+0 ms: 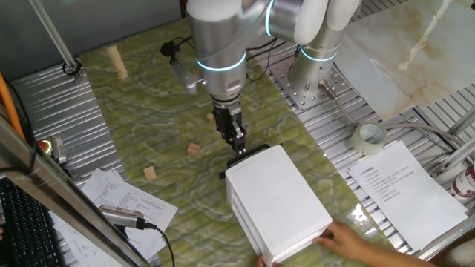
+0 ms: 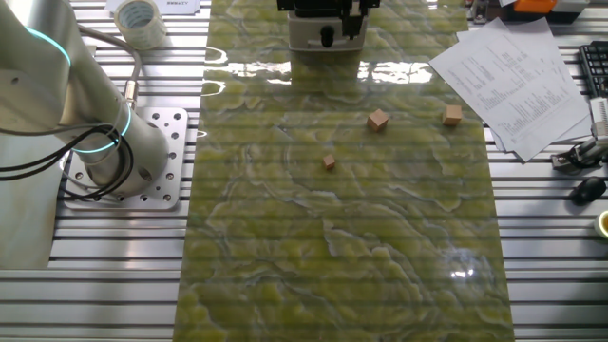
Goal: Take something out of a drawer
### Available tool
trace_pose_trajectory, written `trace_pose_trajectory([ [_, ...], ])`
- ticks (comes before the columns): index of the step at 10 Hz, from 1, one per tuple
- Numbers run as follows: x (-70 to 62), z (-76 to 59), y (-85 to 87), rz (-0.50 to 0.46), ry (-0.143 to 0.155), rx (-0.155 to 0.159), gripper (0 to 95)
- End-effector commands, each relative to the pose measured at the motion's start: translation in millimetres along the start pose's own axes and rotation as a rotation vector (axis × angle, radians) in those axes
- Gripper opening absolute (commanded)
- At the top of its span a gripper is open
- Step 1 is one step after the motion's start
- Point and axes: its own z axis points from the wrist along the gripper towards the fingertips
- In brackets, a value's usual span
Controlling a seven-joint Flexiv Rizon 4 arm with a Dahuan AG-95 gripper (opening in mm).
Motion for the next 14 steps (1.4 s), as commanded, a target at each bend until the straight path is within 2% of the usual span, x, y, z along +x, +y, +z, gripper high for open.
trace_pose_trajectory([
  [1,-1.7,3.0,2.2,0.019,0.005,0.003,57.0],
  [4,-4.1,12.8,9.6,0.035,-0.003,0.004,57.0],
  [10,-7.8,19.6,6.5,0.051,-0.012,-0.008,57.0],
  [12,-12.1,25.9,0.8,0.049,-0.028,0.002,57.0],
  [14,-14.3,26.2,-6.6,0.044,-0.032,0.005,57.0],
])
